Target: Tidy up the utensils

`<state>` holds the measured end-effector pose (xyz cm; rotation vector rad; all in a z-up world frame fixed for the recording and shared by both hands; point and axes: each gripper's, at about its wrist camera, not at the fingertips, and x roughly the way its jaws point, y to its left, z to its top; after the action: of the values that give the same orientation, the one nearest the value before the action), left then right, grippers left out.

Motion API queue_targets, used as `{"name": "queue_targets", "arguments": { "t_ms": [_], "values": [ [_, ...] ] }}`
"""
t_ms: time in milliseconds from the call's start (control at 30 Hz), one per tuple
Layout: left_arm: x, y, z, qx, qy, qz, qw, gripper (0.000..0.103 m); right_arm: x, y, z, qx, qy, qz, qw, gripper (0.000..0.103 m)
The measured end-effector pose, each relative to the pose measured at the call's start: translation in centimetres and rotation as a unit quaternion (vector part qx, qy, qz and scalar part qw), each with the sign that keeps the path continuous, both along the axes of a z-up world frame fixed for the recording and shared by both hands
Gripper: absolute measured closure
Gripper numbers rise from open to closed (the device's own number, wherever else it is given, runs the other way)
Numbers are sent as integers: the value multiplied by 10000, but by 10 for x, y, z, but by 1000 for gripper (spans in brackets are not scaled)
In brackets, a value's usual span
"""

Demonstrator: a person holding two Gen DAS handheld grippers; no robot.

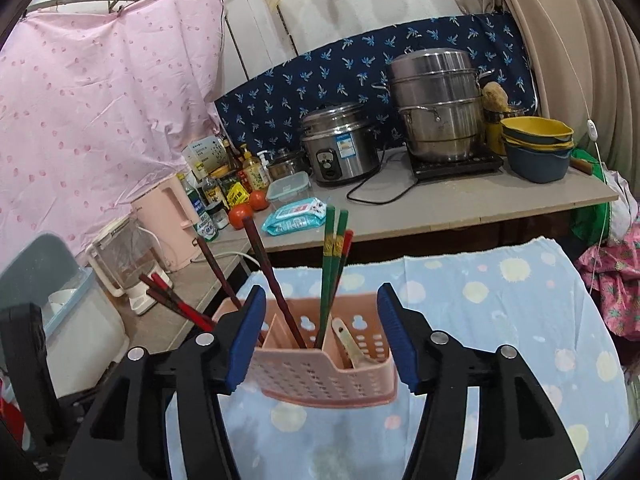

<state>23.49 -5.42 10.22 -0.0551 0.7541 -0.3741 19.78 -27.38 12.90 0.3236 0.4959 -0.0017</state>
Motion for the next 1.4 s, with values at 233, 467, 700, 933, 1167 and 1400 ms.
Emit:
{"name": "queue_targets", "arguments": {
  "t_ms": [233, 467, 700, 933, 1167, 1400],
  "values": [
    [-19, -2, -6, 120, -67, 131, 9998, 53, -26, 18, -35, -128, 684, 232, 9973, 35],
    [-34, 0, -14, 254, -2, 242, 9994, 35, -50, 38, -53, -494, 879, 319, 9944, 25],
    [-48, 5, -20, 360, -12, 328, 9988, 25, -62, 39, -64, -481, 1078, 259, 9927, 19],
    [-59, 5, -25, 451, 24, 336, 9984, 22, -71, 45, -68, -542, 1161, 235, 9915, 19],
    [-70, 6, -27, 520, 13, 384, 9979, 15, -81, 50, -72, -617, 1246, 230, 9900, 16],
    [-81, 10, -30, 601, -26, 521, 9968, 11, -95, 42, -76, -584, 1290, 27, 9899, 7]
  ]
}}
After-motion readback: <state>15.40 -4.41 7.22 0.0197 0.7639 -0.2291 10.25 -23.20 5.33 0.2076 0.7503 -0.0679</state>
